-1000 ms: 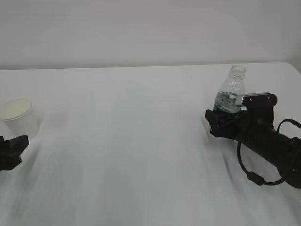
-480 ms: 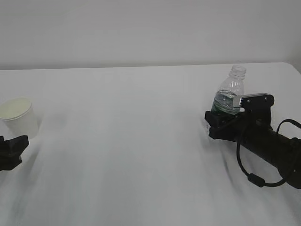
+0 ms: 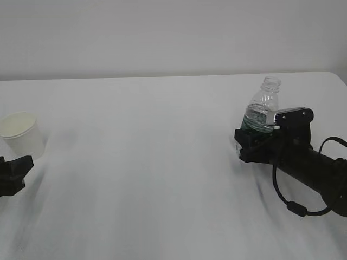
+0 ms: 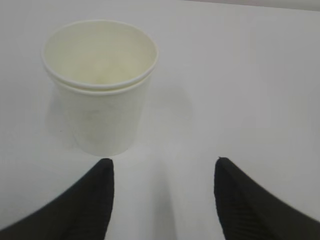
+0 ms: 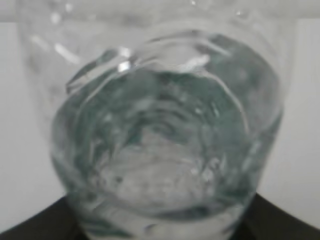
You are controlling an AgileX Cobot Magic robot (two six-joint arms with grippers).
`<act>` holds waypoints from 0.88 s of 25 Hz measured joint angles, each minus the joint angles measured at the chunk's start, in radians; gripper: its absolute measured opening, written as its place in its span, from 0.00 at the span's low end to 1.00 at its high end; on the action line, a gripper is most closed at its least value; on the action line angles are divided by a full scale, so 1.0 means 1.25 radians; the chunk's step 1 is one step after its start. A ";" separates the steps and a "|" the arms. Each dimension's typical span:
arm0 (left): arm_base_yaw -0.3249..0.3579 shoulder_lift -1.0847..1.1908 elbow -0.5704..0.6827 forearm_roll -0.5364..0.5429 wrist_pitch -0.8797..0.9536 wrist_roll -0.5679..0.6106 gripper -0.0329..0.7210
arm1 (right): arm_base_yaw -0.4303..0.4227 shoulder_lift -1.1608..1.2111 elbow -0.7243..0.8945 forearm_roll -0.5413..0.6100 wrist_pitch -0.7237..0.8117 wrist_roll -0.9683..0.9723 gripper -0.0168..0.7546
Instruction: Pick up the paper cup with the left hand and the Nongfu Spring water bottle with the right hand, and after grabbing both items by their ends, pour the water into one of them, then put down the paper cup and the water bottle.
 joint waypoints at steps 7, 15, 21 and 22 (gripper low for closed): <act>0.000 0.000 0.000 -0.001 0.000 0.000 0.64 | 0.002 -0.069 0.022 -0.010 0.015 -0.023 0.51; 0.000 0.000 0.000 -0.014 0.000 0.000 0.64 | 0.002 -0.188 0.094 -0.012 0.015 -0.035 0.51; 0.000 0.000 0.000 -0.021 0.000 0.027 0.77 | 0.002 -0.291 0.135 -0.027 0.097 -0.035 0.51; 0.000 0.000 0.000 -0.021 0.000 0.030 0.81 | 0.002 -0.303 0.139 -0.032 0.102 -0.035 0.51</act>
